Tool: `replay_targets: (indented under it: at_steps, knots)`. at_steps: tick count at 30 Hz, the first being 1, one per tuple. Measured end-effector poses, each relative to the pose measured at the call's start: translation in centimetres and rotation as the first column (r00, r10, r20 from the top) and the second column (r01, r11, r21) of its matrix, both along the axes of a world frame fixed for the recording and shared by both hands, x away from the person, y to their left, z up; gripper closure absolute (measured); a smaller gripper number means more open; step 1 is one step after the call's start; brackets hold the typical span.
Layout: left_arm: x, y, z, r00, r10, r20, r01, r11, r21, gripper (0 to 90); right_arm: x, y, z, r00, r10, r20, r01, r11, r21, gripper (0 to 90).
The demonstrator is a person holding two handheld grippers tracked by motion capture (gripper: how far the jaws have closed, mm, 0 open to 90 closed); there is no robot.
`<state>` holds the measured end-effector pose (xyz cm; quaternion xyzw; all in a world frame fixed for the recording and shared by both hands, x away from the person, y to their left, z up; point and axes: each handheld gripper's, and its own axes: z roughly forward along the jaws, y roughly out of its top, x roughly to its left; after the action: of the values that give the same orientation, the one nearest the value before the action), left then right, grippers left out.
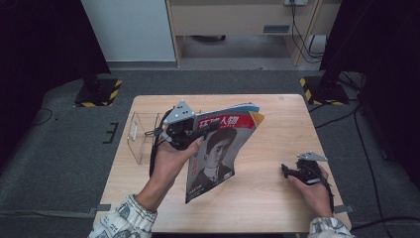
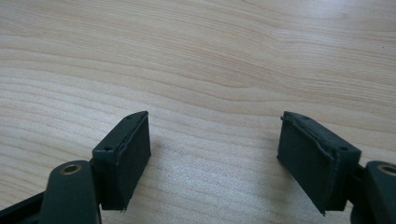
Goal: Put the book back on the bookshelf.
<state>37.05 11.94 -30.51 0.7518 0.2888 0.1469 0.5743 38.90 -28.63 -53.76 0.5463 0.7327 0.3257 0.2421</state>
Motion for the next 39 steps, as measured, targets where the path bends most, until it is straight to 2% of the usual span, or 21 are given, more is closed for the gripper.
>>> replay_targets:
  at_steps: [5,15,22,28,39]
  knots:
    - [-0.7,1.4,-0.4,0.9999,0.01,-0.013,-0.01,0.9999,-0.01,87.0,0.0,0.0,0.0,1.0,0.0,0.0,0.0,1.0,-0.001,25.3]
    - [-1.6,4.3,-0.2,0.9991,0.043,-0.001,-0.043,0.9989,-0.019,87.0,0.0,0.0,0.0,1.0,-0.002,0.001,0.002,1.0,-0.002,25.4]
    - [-2.5,6.5,-0.6,0.9976,0.068,-0.006,-0.069,0.997,-0.036,87.0,0.0,0.0,0.0,1.0,-0.002,0.001,0.002,1.0,-0.001,25.4]
    - [-2.8,8.2,-0.9,0.9953,0.097,-0.007,-0.097,0.9944,-0.042,87.0,0.0,0.0,0.0,1.0,-0.002,0.001,0.002,1.0,-0.002,25.4]
    - [-3.8,11.6,-0.4,0.989,0.148,-0.005,-0.148,0.9882,-0.04,87.0,0.0,0.0,0.0,1.0,-0.004,0.002,0.004,1.0,0.0,25.4]
